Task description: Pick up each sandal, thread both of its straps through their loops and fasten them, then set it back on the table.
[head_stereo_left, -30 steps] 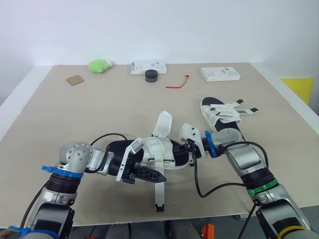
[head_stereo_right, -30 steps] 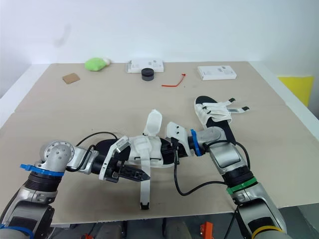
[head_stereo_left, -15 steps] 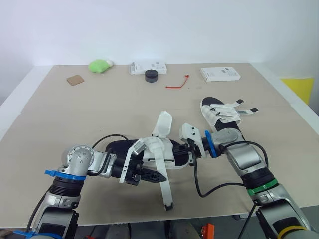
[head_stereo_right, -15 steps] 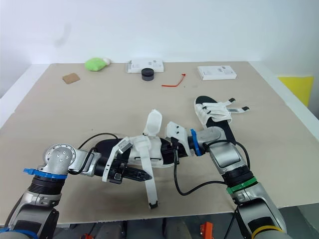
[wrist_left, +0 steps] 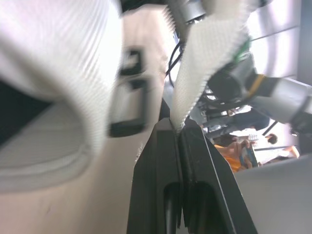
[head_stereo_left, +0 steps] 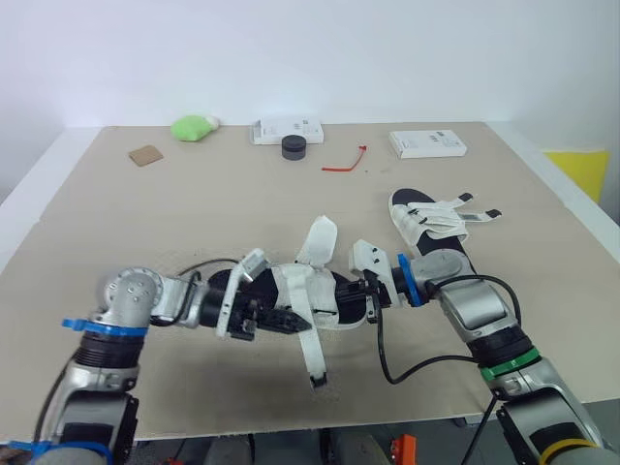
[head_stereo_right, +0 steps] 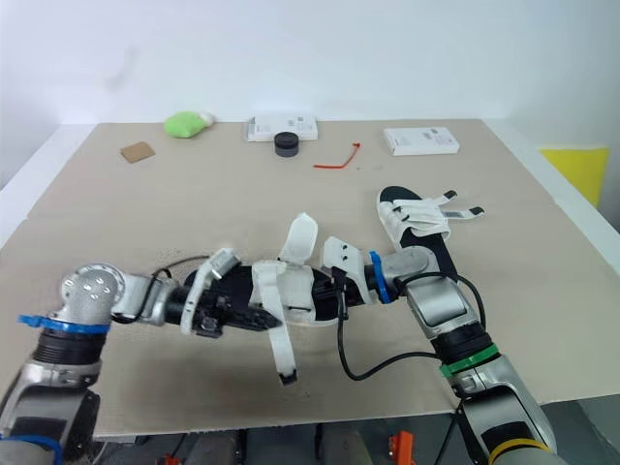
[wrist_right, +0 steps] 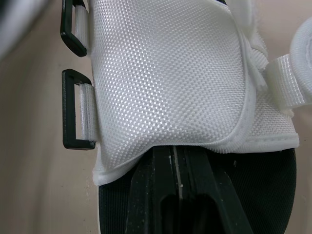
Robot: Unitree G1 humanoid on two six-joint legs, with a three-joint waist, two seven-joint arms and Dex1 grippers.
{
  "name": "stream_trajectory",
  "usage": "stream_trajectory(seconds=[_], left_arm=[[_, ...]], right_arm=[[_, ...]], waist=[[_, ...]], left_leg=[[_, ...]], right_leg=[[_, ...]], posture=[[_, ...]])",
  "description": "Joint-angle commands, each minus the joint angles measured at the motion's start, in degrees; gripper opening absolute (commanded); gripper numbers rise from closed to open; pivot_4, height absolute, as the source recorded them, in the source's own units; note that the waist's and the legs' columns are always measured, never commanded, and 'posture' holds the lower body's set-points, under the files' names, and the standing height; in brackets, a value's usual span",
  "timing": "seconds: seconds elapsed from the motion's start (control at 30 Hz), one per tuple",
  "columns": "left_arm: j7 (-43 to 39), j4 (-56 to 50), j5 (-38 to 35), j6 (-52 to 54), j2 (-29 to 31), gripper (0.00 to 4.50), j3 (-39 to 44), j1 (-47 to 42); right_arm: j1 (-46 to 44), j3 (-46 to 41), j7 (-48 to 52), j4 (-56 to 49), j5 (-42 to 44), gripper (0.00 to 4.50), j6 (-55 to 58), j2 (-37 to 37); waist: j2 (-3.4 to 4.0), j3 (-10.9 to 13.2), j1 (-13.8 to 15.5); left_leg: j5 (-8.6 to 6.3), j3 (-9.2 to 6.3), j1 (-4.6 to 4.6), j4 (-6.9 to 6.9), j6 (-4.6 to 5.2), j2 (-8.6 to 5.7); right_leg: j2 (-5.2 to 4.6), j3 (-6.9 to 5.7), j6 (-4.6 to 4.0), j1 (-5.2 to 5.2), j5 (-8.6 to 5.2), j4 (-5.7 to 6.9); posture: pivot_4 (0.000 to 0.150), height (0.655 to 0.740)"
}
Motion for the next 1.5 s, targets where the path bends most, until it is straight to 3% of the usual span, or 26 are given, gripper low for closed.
stream_trajectory(seconds=[0.03, 0.17, 0.37, 0.63, 0.83, 1.17, 1.5], left_arm=[[-8.0, -0.8, -0.2, -3.0, 3.4, 0.03, 0.0, -2.7], [-15.1, 3.1, 2.2, -5.4, 6.3, 0.03, -2.2, -6.2], [-29.9, 15.6, 13.1, -14.1, 9.1, 0.03, -12.6, -14.5], [-47.6, 36.0, 29.5, -26.9, 5.7, 0.03, -25.0, -25.9], [-48.9, 46.1, 31.4, -27.5, 1.5, 0.03, -24.5, -31.7], [-48.9, 42.3, 27.0, -25.7, 5.0, 0.03, -30.1, -29.6], [-48.9, 43.4, 27.4, -27.0, 5.4, 0.03, -32.7, -29.3]], right_arm=[[0.6, 3.1, 0.5, 2.5, -1.4, 0.00, 0.3, 0.4], [0.1, 3.3, 0.6, 3.1, -1.5, 0.00, 0.0, 0.8], [0.0, 3.7, 0.7, 3.3, -1.7, 0.00, -0.5, 1.3], [0.8, 3.5, 0.4, 2.5, -1.6, 0.00, -0.1, 1.2], [1.4, 3.1, -0.2, 1.6, -1.5, 0.00, 0.6, 1.2], [2.1, 2.8, -0.7, 0.6, -1.1, 0.00, 1.4, 1.0], [1.5, 3.0, -0.7, 1.1, -1.2, 0.00, 1.4, 1.4]], waist=[[0.00, 0.0, 0.0], [0.00, 0.0, -0.2], [-0.02, 0.0, -0.8], [-0.04, 0.0, -0.8], [-0.05, 0.1, -0.9], [-0.04, 0.1, -0.9], [-0.04, 0.1, -0.9]], left_leg=[[0.00, 0.00, 0.00, 0.00, 0.00, 0.00], [-0.01, 0.00, 0.00, -0.02, -0.01, 0.00], [0.01, -0.10, -0.03, -0.02, -0.01, 0.00], [-0.01, -0.14, -0.13, -0.10, 0.01, 0.01], [-0.03, -0.14, -0.18, -0.10, 0.04, 0.01], [-0.09, -0.18, -0.17, -0.11, 0.15, 0.01], [-0.09, -0.18, -0.16, -0.10, 0.16, 0.01]], right_leg=[[0.00, 0.00, -0.01, 0.00, 0.00, 0.00], [0.01, 0.00, -0.01, -0.02, -0.01, -0.01], [0.10, 0.04, -0.07, -0.08, 0.05, 0.00], [0.19, 0.07, -0.16, -0.20, -0.06, 0.02], [0.20, 0.08, -0.14, -0.23, -0.09, 0.02], [0.22, 0.10, 0.04, -0.25, -0.11, 0.16], [0.22, 0.10, -0.09, -0.25, -0.21, 0.24]], posture=[[0.150, 0.7400], [0.150, 0.7400], [0.150, 0.7400], [0.150, 0.7400], [0.150, 0.7400], [0.150, 0.7400], [0.150, 0.7400]])
